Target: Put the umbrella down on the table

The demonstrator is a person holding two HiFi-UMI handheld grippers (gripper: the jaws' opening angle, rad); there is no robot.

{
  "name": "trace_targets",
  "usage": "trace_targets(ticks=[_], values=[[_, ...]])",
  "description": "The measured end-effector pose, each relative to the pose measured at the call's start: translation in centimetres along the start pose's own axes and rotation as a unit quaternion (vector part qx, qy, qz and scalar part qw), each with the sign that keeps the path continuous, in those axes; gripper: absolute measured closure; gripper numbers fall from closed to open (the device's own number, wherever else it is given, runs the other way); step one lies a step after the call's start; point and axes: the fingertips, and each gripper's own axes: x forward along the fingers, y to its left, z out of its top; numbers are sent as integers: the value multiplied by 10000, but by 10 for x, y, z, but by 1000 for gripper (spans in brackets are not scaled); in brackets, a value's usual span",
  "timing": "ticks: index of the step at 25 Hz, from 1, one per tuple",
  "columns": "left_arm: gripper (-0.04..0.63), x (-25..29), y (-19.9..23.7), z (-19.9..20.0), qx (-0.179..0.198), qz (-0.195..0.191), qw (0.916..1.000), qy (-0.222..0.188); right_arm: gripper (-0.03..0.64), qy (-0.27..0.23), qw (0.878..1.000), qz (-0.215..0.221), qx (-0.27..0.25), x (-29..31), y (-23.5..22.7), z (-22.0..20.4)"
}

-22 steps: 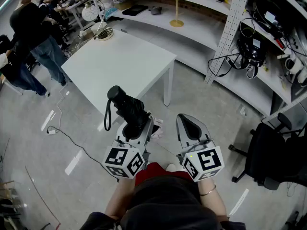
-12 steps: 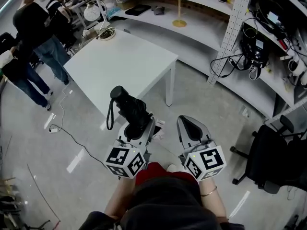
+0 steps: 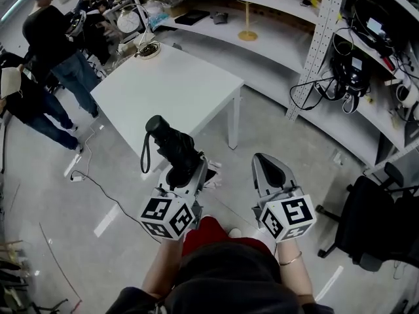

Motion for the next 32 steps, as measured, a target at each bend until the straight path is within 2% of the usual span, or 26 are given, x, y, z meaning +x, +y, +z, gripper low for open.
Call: trace_targets(ticks=[10,16,21,32], values=[[399,25,7,16,170,75,9998,-52,601,-77,9999,10,-152,29,-19,16],[399,45,19,23,120,69,9999,-67,601,-39,9997,-43,-217,55,-22,19],[399,70,34,28,61,70,9999,-64,601,97,9996,-174,-191,80,-38,15],[399,121,84,30,-55,270,9996,42,601,325,9994,-69,-135,151,-59,2]])
